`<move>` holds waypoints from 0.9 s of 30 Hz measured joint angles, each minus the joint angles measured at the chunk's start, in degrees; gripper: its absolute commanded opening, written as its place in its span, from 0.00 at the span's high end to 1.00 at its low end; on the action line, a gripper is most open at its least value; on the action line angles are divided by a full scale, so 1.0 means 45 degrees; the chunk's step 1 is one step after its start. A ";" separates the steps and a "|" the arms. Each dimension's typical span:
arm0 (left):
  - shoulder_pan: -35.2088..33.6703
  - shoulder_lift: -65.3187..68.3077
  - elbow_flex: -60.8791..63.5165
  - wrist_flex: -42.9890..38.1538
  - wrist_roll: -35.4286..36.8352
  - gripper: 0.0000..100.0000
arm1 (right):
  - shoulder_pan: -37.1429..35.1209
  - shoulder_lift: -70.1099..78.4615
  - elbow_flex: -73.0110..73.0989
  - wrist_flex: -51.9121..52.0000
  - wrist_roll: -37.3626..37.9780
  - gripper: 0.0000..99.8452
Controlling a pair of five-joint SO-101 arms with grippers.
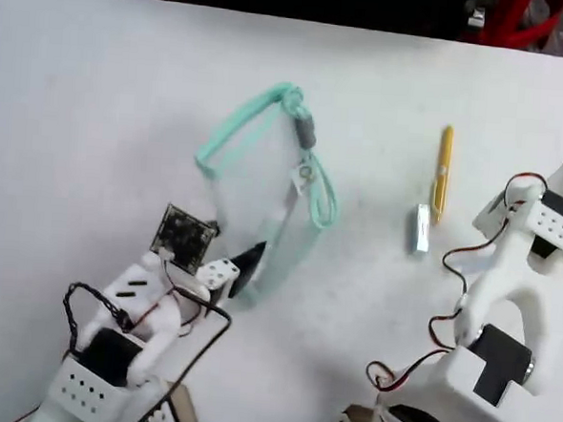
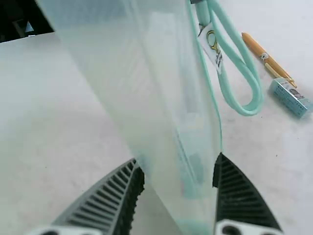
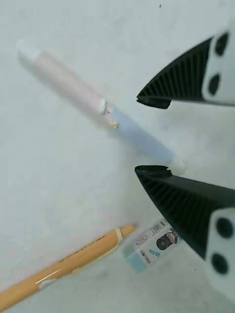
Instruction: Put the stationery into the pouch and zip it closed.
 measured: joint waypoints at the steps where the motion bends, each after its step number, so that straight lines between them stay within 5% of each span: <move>1: 0.0117 0.0000 0.0000 -0.0059 0.0000 0.77 | 0.0000 0.0000 0.0059 -0.0098 0.0000 0.80; 11: 0.2032 0.0000 0.0723 -0.0723 0.0000 0.77 | 0.0098 0.0000 0.0098 -0.0215 0.0000 0.80; 18: 0.2110 -0.0059 0.2032 -0.2755 -0.1621 0.77 | 0.1094 0.0000 0.0117 -0.0410 -0.1524 0.80; 27: 0.2110 0.0000 0.2090 -0.3009 -0.1836 0.77 | 0.1250 0.1602 0.0254 -0.1973 -0.1993 0.80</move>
